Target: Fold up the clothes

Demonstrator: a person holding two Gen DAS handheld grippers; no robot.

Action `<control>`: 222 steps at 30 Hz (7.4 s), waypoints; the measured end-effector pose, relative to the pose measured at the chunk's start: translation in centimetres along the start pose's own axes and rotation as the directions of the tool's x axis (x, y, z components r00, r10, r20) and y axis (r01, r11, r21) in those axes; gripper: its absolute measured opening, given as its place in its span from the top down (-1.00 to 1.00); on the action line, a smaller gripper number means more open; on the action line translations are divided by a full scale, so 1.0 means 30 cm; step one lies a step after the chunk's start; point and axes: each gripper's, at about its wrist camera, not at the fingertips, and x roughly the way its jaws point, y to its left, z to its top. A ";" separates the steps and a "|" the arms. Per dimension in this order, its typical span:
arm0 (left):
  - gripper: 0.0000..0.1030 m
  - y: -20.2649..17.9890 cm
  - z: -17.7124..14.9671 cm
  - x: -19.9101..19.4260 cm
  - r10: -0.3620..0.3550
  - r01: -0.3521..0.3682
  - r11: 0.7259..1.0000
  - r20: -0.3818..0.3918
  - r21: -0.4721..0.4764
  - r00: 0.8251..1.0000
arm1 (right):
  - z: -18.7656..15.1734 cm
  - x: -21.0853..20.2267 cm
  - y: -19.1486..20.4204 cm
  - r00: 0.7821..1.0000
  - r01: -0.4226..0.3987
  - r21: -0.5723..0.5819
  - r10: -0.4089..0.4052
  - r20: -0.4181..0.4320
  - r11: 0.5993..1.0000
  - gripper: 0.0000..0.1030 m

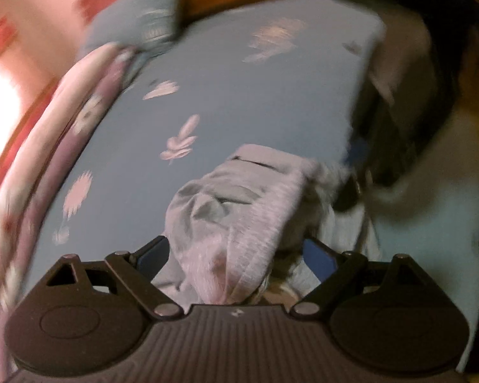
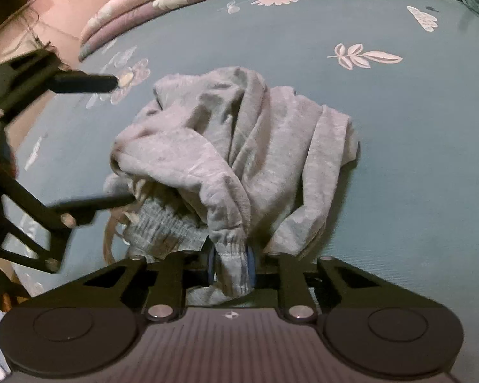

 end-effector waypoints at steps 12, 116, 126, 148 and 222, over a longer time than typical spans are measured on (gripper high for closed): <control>0.13 -0.099 0.124 0.124 -0.043 0.037 0.883 0.004 0.469 0.999 | 0.019 -0.160 0.147 0.994 0.045 -0.298 -0.013 0.108 0.954 0.61; 0.76 0.417 -0.270 -0.445 -0.002 -0.204 0.539 -0.244 -0.817 0.970 | 0.262 -0.454 0.311 0.970 -0.095 -0.406 -0.008 -0.243 0.909 0.79; 0.76 0.523 -0.180 -0.727 0.195 -0.312 0.459 -0.248 -0.832 0.949 | 0.402 -0.735 0.401 0.986 -0.134 -0.467 0.069 -0.154 0.874 0.80; 0.77 0.679 -0.096 -1.111 0.518 -0.431 0.448 -0.166 -0.783 0.839 | 0.658 -1.082 0.622 0.912 -0.406 -0.456 0.379 -0.154 0.792 0.79; 0.82 0.790 0.175 -1.072 0.362 -0.334 0.869 0.010 -0.364 0.932 | 0.549 -1.055 0.635 0.999 0.042 -0.321 -0.049 -0.015 0.946 0.77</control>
